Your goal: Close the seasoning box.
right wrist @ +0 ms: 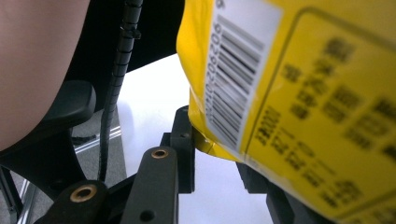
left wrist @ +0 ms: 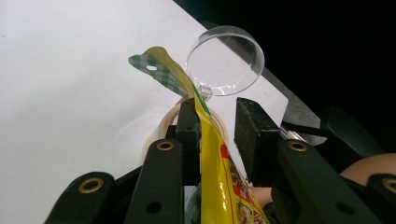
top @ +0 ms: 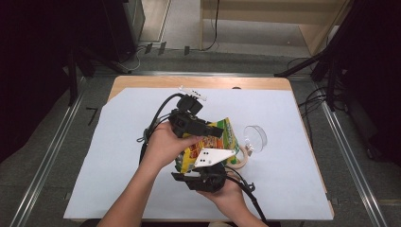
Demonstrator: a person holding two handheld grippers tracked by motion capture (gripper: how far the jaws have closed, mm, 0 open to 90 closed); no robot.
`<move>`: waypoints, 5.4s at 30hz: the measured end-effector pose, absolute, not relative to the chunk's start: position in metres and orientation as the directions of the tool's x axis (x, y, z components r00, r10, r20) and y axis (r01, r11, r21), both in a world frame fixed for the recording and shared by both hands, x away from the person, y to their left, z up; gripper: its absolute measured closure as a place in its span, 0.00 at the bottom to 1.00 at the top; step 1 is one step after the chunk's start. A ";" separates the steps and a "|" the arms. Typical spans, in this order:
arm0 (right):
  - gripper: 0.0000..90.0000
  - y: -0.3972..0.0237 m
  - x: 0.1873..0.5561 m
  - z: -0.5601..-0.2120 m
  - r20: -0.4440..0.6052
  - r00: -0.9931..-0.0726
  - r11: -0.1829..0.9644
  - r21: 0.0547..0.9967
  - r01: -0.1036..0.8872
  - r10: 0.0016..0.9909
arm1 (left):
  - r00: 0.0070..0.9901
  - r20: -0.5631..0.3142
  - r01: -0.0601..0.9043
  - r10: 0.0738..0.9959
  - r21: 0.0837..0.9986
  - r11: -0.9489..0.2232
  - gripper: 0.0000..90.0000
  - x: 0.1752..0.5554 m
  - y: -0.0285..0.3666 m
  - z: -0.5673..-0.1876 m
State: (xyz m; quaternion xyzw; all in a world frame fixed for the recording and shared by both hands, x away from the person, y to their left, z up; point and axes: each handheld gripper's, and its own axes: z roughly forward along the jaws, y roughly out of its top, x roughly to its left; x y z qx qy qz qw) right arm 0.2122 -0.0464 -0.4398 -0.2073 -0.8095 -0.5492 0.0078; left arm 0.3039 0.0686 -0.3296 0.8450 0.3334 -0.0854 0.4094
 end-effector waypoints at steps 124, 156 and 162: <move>0.80 -0.048 0.214 -0.442 0.234 -0.914 0.305 0.891 0.338 0.331 | 0.773 -0.393 0.616 0.498 0.650 -0.444 0.79 0.297 0.064 -0.325; 0.80 -0.048 0.216 -0.442 0.235 -0.912 0.307 0.888 0.342 0.335 | 0.774 -0.394 0.615 0.495 0.653 -0.442 0.78 0.301 0.064 -0.328; 0.80 -0.049 0.216 -0.442 0.245 -0.909 0.302 0.887 0.350 0.337 | 0.777 -0.384 0.610 0.499 0.656 -0.445 0.78 0.299 0.062 -0.326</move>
